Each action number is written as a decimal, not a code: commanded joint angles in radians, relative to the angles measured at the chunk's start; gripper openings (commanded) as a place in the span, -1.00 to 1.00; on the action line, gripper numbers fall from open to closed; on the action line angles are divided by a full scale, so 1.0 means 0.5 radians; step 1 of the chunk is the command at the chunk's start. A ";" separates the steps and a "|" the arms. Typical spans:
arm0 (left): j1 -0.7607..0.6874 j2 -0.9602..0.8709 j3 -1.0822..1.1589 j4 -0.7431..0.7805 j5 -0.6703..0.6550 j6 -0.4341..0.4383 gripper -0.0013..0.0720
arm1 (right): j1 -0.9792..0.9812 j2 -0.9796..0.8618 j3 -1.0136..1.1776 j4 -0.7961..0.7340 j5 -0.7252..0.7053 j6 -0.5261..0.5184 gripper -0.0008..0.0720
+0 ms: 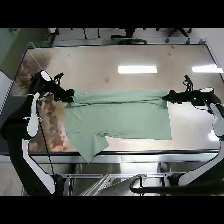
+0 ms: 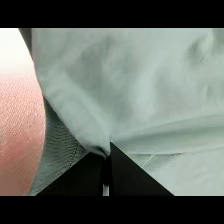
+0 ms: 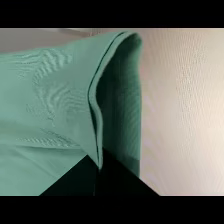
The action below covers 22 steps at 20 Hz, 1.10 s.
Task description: Fold the shirts.
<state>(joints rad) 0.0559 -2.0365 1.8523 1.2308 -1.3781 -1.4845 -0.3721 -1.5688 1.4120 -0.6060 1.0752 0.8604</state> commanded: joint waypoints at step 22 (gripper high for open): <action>0.314 1.847 -3.075 -0.934 0.988 0.357 0.68 | -0.464 0.980 -1.261 -0.432 0.316 0.366 0.41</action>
<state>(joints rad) 0.2058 -1.0912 0.4305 0.9478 -1.1072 -1.4277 -0.6453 -1.0859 0.8433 -0.8410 1.2663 1.0615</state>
